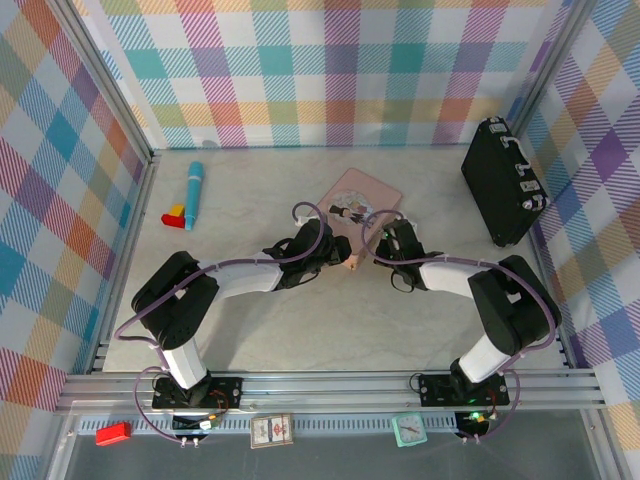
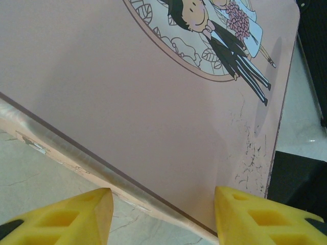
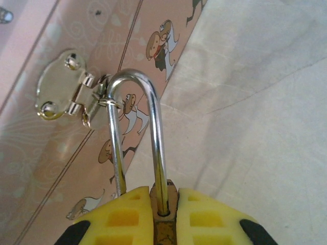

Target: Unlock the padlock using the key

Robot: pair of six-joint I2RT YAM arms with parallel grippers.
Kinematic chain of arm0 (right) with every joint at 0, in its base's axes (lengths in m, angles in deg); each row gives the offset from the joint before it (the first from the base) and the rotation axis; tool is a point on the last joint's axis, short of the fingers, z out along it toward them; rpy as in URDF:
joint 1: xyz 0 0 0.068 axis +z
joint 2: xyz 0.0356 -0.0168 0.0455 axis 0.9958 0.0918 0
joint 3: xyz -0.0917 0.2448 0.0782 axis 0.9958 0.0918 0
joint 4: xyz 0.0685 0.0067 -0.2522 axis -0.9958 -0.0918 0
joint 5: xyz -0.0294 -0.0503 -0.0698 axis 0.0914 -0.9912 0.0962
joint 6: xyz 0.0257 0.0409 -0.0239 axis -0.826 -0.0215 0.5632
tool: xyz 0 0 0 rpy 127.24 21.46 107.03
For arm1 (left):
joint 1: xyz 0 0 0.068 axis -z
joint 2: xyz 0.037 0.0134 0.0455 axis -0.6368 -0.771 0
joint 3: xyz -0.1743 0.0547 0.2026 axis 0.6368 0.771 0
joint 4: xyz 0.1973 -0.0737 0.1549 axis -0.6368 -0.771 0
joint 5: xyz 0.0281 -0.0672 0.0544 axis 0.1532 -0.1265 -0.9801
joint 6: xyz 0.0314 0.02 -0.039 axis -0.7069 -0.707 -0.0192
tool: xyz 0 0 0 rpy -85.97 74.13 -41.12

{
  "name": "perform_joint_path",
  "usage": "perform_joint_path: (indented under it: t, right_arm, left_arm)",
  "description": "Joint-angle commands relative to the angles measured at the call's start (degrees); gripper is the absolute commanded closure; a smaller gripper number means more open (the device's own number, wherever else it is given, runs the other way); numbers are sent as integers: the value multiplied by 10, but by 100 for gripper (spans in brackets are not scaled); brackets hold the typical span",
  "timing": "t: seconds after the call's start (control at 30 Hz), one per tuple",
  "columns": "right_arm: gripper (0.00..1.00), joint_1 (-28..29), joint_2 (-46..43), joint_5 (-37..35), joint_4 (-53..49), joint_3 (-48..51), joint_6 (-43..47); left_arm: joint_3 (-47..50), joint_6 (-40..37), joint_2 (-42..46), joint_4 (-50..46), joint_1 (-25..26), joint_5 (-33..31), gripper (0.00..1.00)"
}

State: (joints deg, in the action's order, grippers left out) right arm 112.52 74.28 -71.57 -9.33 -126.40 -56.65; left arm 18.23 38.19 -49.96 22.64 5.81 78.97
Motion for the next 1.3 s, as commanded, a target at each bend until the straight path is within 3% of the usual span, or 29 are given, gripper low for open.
perform_joint_path:
  t: [0.0, 0.3, 0.67, 0.93, 1.2, 1.27]
  right_arm:
    - [97, 0, -5, -53, 40, -31, -93]
    - [98, 2, -14, -68, -10, -60, -228]
    - [99, -22, 2, -68, -41, -84, -255]
    - [100, -39, 12, -52, -91, -118, -78]
    - [98, -45, -5, -17, -6, -63, 8]
    - [99, -61, -15, 24, 25, -51, 8]
  left_arm:
    - [28, -5, -34, -98, 13, 6, 47]
    - [22, -1, -45, -90, 16, 8, 47]
    - [25, 0, -42, -92, 16, 4, 47]
    - [24, -1, -41, -92, 16, 2, 47]
    - [22, -1, -44, -95, 16, 3, 47]
    - [22, -1, -43, -97, 16, 1, 47]
